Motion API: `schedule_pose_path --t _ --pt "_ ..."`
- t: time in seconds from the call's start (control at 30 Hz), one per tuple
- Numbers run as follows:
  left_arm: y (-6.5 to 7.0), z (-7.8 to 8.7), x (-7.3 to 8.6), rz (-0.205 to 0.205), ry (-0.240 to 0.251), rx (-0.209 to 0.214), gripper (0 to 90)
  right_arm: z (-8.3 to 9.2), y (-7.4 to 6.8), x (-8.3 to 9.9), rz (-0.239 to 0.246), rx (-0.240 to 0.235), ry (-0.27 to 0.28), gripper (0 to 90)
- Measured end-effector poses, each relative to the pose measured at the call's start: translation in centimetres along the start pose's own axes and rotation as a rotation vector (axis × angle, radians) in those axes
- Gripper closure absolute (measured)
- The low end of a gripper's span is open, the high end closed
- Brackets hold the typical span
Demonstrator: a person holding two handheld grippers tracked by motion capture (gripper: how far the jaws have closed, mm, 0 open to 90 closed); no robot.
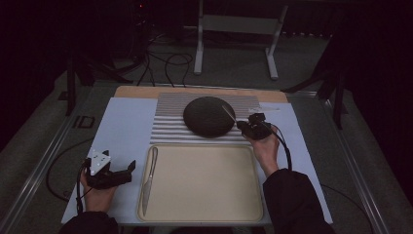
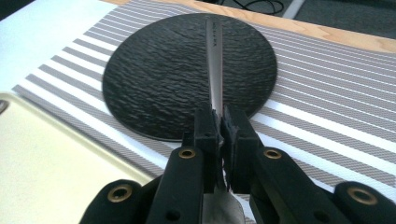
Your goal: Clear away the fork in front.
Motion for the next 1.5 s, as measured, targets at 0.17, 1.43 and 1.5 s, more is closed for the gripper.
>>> schedule_pose_path --t 0.17,1.43,1.5 --pt "0.3 0.0 -0.1 -0.002 0.001 0.01 0.0 0.3 -1.1 0.1 0.014 -0.026 0.012 85.8" --pt "5.6 -1.9 -4.6 -0.057 -0.018 0.182 0.0 2.3 -9.0 0.5 0.127 -0.195 0.085 85.8" --pt "6.0 -2.2 -4.7 -0.06 -0.022 0.192 0.0 2.4 -9.5 0.6 0.134 -0.205 0.088 85.8"
Point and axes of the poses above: each handheld gripper's, and its own axes: z roughly backward along the jaws, x roughly out of its underside, y roughly to its right, the point moved 7 cm from there along -z, roughly forward along the jaws, and after that the axes turned 1 degree about -z, right-handed, at the moved point
